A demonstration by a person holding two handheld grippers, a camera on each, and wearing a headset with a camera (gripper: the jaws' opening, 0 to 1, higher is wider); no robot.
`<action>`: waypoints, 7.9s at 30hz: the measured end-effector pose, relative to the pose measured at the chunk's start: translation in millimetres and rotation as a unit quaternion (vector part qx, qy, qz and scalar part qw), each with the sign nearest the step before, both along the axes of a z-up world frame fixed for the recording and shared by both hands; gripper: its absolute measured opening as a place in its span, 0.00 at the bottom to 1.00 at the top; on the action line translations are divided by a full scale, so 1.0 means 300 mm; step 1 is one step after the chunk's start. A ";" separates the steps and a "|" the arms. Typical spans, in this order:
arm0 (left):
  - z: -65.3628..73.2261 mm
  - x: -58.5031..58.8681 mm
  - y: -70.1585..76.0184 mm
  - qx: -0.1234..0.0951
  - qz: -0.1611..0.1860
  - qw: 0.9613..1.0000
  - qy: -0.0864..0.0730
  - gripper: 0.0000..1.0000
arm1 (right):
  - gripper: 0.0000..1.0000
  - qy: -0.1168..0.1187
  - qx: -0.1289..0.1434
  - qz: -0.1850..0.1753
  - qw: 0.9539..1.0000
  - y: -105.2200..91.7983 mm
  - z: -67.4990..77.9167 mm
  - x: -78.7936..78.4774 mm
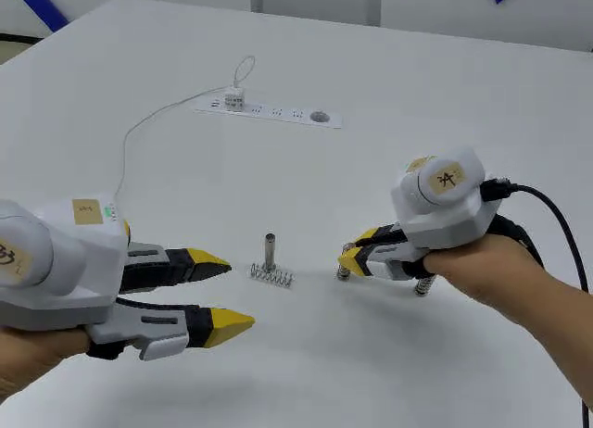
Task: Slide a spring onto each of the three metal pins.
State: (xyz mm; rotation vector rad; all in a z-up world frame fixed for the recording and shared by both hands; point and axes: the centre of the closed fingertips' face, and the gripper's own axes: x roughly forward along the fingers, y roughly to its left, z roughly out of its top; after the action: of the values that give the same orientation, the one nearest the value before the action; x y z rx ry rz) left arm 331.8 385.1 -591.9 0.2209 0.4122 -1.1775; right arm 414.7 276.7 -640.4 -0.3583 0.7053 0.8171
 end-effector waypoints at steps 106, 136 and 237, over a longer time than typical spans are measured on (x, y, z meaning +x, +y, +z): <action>-0.034 -0.015 -0.006 0.032 -0.017 0.999 -0.005 0.38 | 0.11 0.043 -0.047 0.156 0.986 0.214 -0.042 -0.225; -0.071 -0.092 -0.056 0.062 -0.091 0.994 -0.016 0.18 | 0.11 0.053 -0.060 0.273 0.959 0.288 0.082 -0.377; 0.000 -0.007 0.023 -0.007 0.008 1.000 -0.001 0.37 | 0.12 -0.074 0.033 0.130 0.988 0.308 0.317 -0.041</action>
State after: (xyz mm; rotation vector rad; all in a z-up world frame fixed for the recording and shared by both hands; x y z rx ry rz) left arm 329.7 391.9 -591.8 0.2066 0.4044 -1.1648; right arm 402.5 369.0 -545.5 -0.4531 0.4973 1.0472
